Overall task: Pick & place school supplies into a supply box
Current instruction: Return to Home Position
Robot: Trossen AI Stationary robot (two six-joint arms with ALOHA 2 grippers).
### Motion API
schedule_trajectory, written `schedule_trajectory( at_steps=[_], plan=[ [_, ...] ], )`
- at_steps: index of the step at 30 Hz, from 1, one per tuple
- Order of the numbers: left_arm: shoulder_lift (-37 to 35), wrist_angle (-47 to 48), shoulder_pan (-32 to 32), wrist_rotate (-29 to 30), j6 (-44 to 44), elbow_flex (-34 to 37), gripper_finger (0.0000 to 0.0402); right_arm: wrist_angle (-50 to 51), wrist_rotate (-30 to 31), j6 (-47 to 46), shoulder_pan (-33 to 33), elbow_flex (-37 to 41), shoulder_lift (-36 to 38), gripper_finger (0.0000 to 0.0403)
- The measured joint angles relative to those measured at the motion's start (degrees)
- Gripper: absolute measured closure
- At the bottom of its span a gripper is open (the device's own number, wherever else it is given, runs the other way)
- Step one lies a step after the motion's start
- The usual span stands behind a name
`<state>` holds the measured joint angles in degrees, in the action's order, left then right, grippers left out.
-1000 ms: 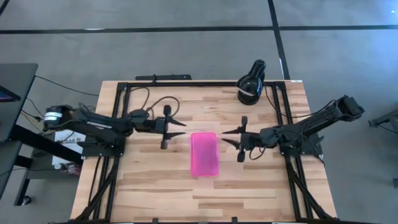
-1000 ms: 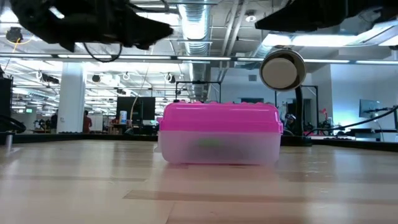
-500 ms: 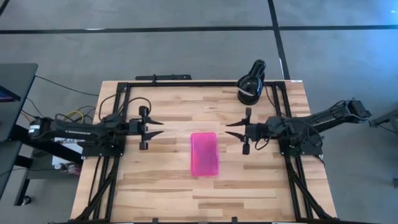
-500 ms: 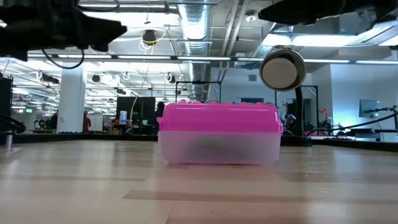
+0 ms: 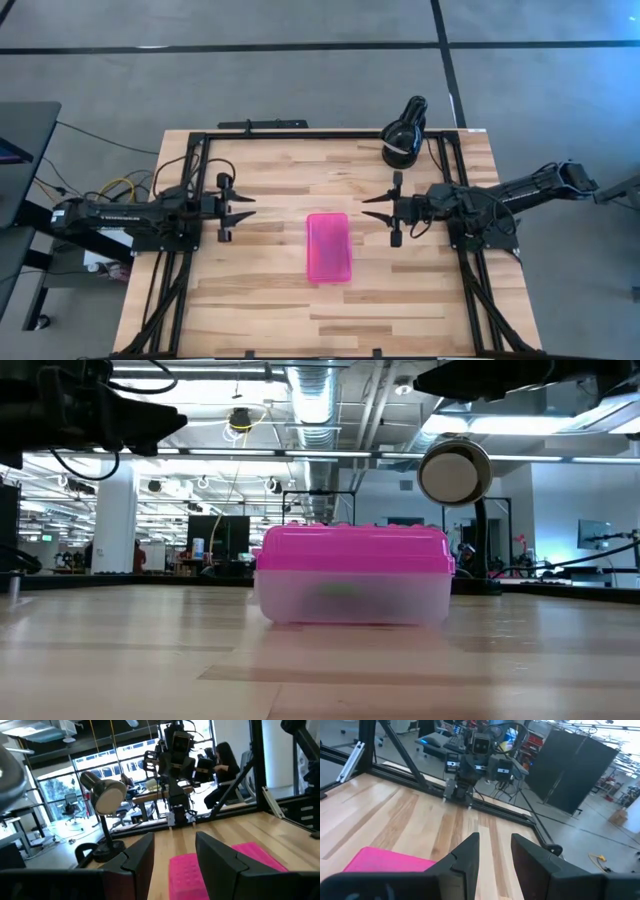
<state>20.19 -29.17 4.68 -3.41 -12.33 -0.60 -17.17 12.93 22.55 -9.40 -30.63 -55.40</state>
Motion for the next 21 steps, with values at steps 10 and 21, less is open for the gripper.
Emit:
schedule_trajectory(
  at_steps=[10,21],
  plan=[
    [-0.11,1.41,-8.38,11.21,-0.93,0.05,0.0262,1.97,-0.48,0.42,-0.36,0.72,4.26,0.0294],
    [-0.11,2.25,-9.15,15.46,-1.34,0.11,0.0262,-12.12,-1.07,-4.05,3.03,20.40,21.12,0.0294]
  ],
)
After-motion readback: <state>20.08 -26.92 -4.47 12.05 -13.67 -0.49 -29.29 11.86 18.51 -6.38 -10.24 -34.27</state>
